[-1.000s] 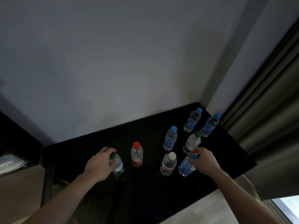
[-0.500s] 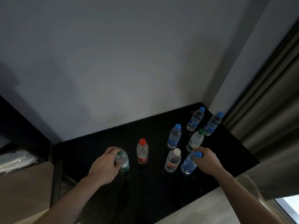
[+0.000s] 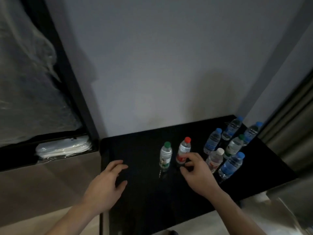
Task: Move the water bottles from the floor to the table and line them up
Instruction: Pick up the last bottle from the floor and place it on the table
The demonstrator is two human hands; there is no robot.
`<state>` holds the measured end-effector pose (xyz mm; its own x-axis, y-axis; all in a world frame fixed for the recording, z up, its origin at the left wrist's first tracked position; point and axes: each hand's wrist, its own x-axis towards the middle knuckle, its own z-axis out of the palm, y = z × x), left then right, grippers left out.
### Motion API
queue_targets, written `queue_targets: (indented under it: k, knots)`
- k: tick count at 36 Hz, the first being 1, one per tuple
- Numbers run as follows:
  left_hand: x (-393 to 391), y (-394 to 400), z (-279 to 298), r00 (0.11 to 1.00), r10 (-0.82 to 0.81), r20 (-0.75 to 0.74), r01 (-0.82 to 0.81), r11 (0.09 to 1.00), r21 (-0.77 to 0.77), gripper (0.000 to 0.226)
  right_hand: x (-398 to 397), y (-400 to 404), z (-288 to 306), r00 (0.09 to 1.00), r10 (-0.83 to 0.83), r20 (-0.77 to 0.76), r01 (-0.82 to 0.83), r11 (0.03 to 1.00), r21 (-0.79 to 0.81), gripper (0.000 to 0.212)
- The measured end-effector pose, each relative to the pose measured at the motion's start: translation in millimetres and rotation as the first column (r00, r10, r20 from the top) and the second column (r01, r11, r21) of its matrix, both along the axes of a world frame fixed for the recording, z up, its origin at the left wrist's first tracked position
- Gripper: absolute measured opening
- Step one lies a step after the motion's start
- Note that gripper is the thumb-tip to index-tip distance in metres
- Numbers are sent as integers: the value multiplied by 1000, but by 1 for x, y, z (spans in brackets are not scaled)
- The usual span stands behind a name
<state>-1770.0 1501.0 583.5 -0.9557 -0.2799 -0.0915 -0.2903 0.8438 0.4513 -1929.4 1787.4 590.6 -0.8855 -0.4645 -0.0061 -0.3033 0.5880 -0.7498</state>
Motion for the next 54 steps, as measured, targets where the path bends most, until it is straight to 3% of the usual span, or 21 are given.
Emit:
queue_targets:
  k: [7, 13, 19, 25, 33, 45, 54]
  knots:
    - [142, -59, 3, 979, 204, -22, -205, 979, -20, 49, 103, -123, 8, 909, 407, 92, -415, 904, 100, 51]
    - [256, -98, 9, 901, 432, -43, -434, 901, -21, 50, 179, -224, 25, 712, 698, 84, -699, 690, 188, 58]
    - [358, -123, 14, 737, 672, -66, -674, 739, -5, 52, 247, -324, 36, 482, 874, 60, -849, 450, 276, 63]
    - [451, -146, 11, 547, 836, -49, -837, 547, -13, 53, 318, -416, 32, 259, 963, 69, -912, 220, 347, 70]
    - [535, -212, 15, 353, 935, -15, -935, 353, -38, 51, 398, -530, 18, 110, 989, 95, -945, 74, 319, 72]
    - [621, -389, 36, 332, 941, 68, -933, 338, -122, 66, 475, -714, 18, 26, 983, 181, -945, -36, 326, 86]
    - [736, -449, 23, 143, 983, 111, -976, 158, -148, 74, 593, -841, 24, -131, 983, 132, -900, -174, 401, 83]
